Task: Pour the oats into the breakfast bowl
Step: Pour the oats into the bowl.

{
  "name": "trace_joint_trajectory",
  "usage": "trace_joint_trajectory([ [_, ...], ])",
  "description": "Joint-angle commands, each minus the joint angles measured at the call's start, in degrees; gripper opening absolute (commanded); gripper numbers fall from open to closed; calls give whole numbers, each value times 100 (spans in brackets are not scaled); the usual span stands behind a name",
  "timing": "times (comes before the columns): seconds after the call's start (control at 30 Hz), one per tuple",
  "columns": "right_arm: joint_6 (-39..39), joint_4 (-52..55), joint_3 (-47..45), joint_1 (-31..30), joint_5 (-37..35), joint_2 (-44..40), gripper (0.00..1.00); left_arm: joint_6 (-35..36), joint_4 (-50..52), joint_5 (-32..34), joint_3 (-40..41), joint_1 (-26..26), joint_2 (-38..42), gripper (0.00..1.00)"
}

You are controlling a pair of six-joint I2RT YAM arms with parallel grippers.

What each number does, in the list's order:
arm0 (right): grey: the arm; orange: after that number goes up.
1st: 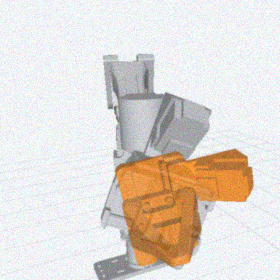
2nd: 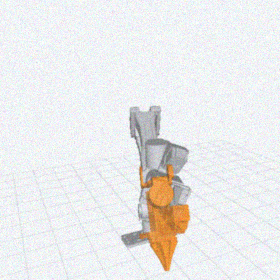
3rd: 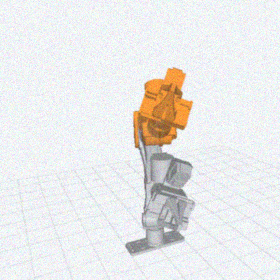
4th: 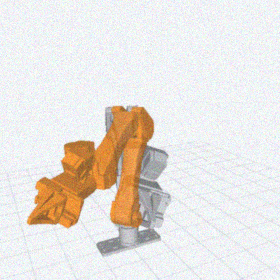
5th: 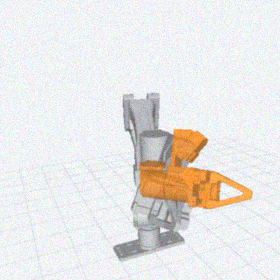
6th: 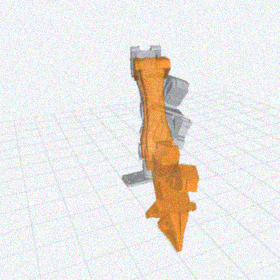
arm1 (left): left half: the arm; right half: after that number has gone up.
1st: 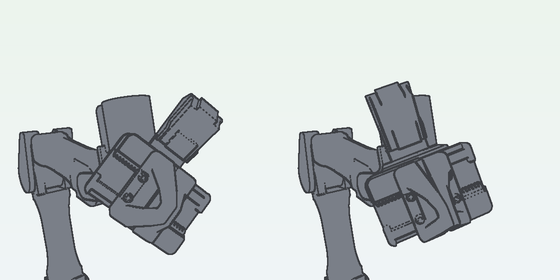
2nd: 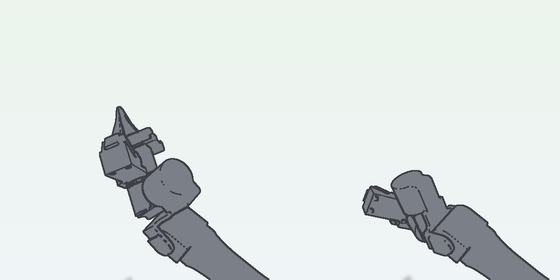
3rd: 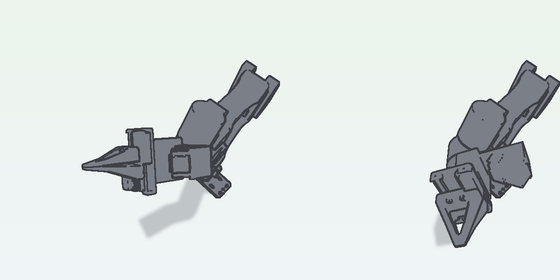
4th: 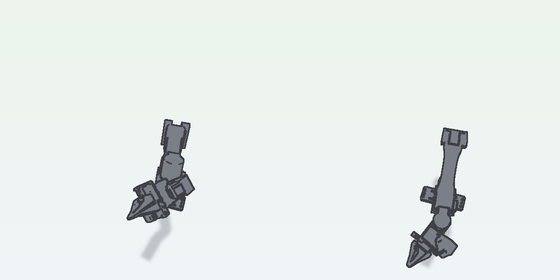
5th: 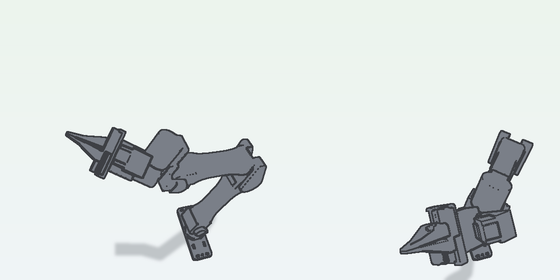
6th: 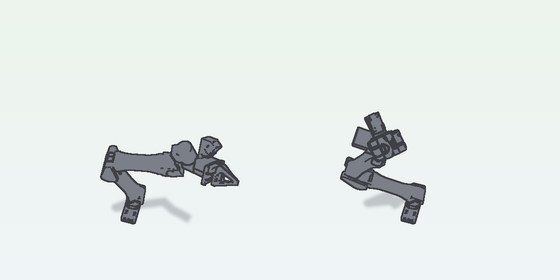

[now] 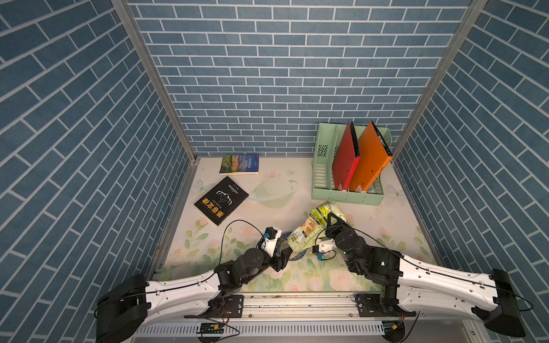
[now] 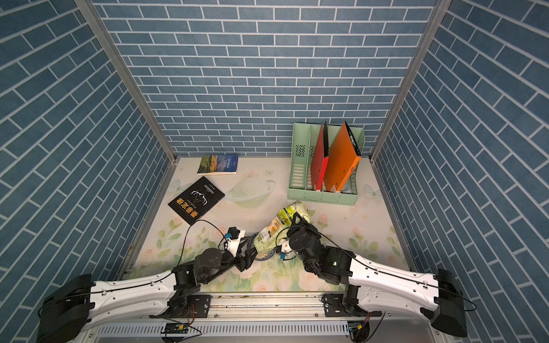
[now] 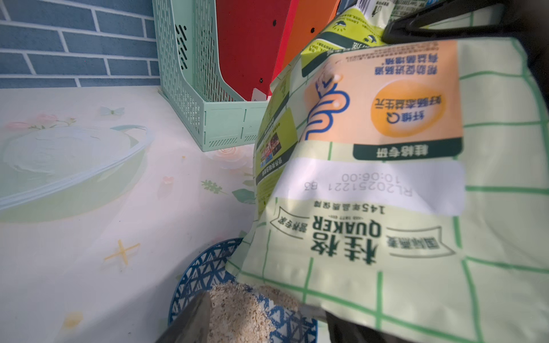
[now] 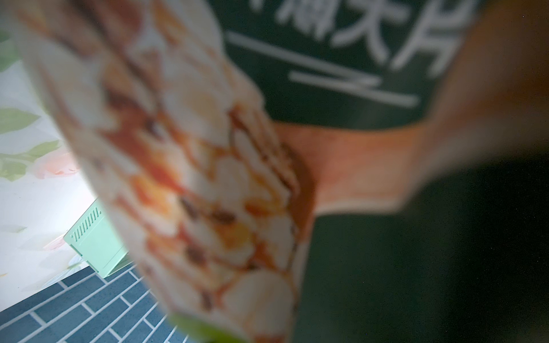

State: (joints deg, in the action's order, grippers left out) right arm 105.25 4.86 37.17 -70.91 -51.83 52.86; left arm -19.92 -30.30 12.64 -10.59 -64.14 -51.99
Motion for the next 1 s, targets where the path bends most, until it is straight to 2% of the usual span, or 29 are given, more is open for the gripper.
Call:
trace_joint_trajectory([
  [0.0,-154,-535,290,16,-277,-223,0,228,-64,439,-85,-24,-24,66],
  [0.23,-137,-534,291,-6,-266,-215,0,595,-405,606,-262,-20,-461,63],
  [0.47,-154,-457,344,-42,-265,-207,0,815,-778,842,-496,-8,-1054,50],
  [0.57,-154,-462,357,-72,-266,-193,0,884,-926,860,-535,10,-1194,33],
  [0.6,-154,-451,361,-72,-261,-189,0,885,-954,862,-551,23,-1232,31],
  [0.67,-155,-461,374,-88,-257,-188,0,901,-1005,831,-534,41,-1261,9],
  [0.7,-154,-453,385,-89,-250,-188,0,902,-1042,816,-512,49,-1273,3],
  [0.73,-154,-445,398,-90,-244,-196,0,895,-1081,767,-492,55,-1264,0],
  [0.97,-98,-453,561,-95,-257,-145,0,849,-1034,4,-437,57,-1279,0],
])
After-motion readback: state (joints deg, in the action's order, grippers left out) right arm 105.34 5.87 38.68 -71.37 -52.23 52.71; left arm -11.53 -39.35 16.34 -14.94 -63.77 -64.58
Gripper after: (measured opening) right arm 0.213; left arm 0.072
